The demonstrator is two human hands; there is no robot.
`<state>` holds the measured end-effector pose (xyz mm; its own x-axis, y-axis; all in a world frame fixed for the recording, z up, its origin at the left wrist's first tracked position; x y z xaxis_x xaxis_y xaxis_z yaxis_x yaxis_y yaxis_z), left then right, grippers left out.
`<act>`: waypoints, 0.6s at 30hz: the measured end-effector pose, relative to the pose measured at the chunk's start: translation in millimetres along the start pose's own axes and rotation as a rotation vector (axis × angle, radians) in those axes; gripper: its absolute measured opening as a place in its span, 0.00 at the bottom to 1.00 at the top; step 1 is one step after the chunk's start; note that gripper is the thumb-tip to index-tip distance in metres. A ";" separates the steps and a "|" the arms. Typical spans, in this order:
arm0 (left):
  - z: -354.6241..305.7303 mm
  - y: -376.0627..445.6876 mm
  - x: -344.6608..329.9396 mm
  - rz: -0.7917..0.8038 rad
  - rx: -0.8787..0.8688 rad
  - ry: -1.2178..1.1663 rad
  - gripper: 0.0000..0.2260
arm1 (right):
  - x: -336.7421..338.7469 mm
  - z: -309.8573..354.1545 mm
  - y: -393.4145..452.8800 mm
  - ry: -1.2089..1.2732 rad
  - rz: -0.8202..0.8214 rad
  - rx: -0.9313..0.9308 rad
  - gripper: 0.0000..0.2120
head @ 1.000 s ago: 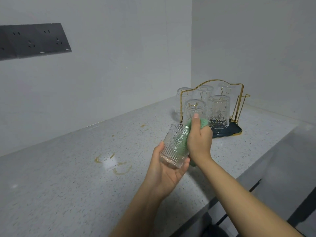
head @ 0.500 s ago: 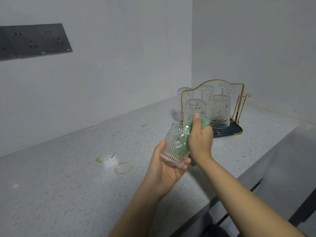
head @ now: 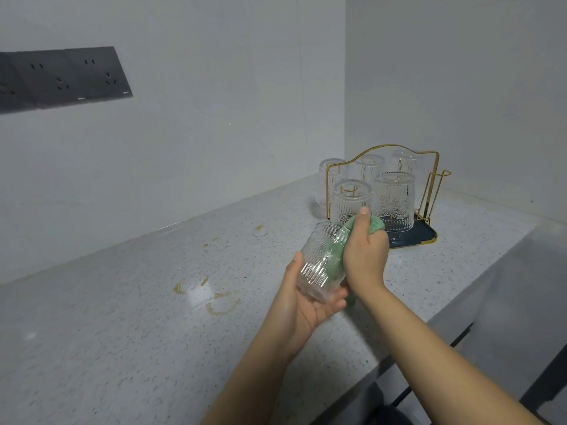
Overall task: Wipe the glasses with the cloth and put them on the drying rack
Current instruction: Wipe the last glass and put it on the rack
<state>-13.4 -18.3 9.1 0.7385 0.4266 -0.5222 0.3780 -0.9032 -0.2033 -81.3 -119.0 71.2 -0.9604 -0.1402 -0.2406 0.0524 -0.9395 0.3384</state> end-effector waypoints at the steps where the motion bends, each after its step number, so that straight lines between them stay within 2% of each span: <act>1: -0.7 1.2 2.0 -0.056 -0.093 0.104 0.28 | 0.1 0.3 0.7 -0.017 -0.023 -0.009 0.26; 3: -2.0 3.1 5.4 -0.135 -0.230 0.290 0.27 | 0.3 -0.6 1.7 -0.057 -0.049 -0.023 0.27; 4: -1.9 3.3 6.3 -0.142 -0.243 0.301 0.26 | 0.3 -0.7 0.9 -0.061 -0.044 -0.025 0.27; 5: -2.7 2.7 5.6 -0.119 -0.204 0.226 0.26 | -0.5 -0.5 -0.5 -0.047 -0.024 -0.019 0.26; 8: -1.5 -2.7 1.3 0.020 0.076 -0.137 0.31 | -2.4 3.6 -6.3 -0.012 0.051 0.072 0.26; 10: -1.1 -2.8 0.9 0.035 0.115 -0.120 0.35 | -2.0 4.7 -4.4 0.007 0.027 0.066 0.26; 12: -3.8 0.7 4.4 -0.066 -0.033 0.028 0.34 | -1.4 2.9 0.5 0.021 -0.034 -0.017 0.25; 15: -9.9 -4.8 4.1 -0.227 -0.340 0.413 0.31 | 0.8 -5.9 6.0 -0.021 -0.126 -0.154 0.25; 18: -11.0 -12.0 1.2 -0.296 -0.498 0.590 0.33 | -0.4 -17.8 8.8 -0.006 -0.150 -0.299 0.23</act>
<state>-11.0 -6.4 20.1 0.6887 0.7237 0.0446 0.7037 -0.6820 0.1992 -75.6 -132.7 58.0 -0.9652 0.0080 -0.2615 -0.0131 -0.9998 0.0178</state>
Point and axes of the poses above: each hand's wrist, its own y-axis towards the middle knuckle, its own x-axis out of the back of the hand, z = x × y, the point moved 4 cm from there along y, towards the middle knuckle, and after that the axes turned 6 degrees about y, right-handed, at the moved point
